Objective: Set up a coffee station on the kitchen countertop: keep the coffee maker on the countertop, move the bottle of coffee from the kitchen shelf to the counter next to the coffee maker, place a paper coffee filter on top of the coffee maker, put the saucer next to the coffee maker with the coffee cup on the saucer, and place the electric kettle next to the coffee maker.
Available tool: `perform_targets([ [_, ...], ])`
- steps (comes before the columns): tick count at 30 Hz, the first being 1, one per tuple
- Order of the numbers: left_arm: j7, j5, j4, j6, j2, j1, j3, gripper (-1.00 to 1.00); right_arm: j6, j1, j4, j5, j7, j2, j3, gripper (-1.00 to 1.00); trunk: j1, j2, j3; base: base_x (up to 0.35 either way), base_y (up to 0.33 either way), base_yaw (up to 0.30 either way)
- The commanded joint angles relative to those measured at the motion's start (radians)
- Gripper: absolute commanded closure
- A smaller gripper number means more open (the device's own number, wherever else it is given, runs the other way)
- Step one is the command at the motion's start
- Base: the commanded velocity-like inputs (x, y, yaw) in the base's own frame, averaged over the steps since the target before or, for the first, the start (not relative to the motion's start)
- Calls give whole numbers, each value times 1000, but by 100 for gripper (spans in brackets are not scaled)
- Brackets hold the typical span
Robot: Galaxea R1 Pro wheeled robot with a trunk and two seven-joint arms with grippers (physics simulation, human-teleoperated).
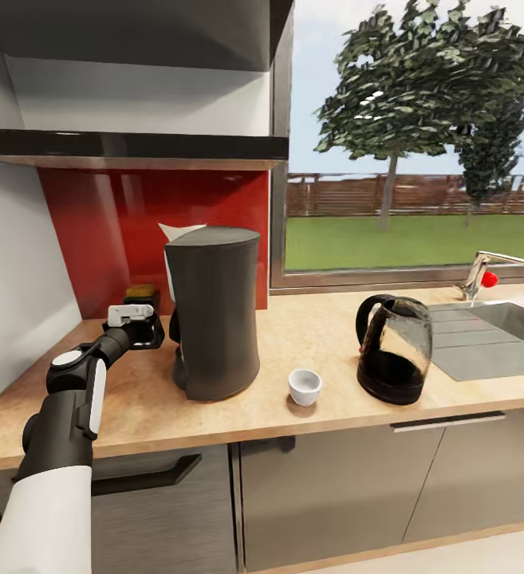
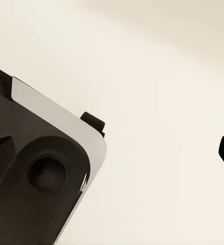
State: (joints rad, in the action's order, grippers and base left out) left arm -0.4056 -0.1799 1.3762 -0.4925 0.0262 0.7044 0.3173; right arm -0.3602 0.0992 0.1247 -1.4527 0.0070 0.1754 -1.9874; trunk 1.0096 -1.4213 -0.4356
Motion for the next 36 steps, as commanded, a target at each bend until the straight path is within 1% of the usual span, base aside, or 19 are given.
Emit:
perform_targets([
  [1,-10,-10,1,-3,1,1,3,100,-3,2,3,-11,1,1,-7,-100,0,-1,-1,7,-30,0],
  [18,-10,-12,1,-3,1,1,3,100,-3,1,3,-10,1,1,-7,-100,0,-1,-1,1,-4,0],
  [22,-10,-12,1,-3,1,1,3,100,-3,2,3,-11,1,1,-7,-100,15,-29,-14,0,0,0],
  [28,-10,-12,1,-3,1,1,3,100,-3,1,3,-10,1,1,-7,-100,15,-29,-14,0,0,0],
  [33,-10,-13,1,-3,1,1,3,100,-3,2,3,-10,1,1,-7,-100,35,-64,-29,0,0,0],
  [36,-10,-13,1,-3,1,1,3,100,-3,1,3,-10,1,1,-8,-100,35,-64,-29,0,0,0],
])
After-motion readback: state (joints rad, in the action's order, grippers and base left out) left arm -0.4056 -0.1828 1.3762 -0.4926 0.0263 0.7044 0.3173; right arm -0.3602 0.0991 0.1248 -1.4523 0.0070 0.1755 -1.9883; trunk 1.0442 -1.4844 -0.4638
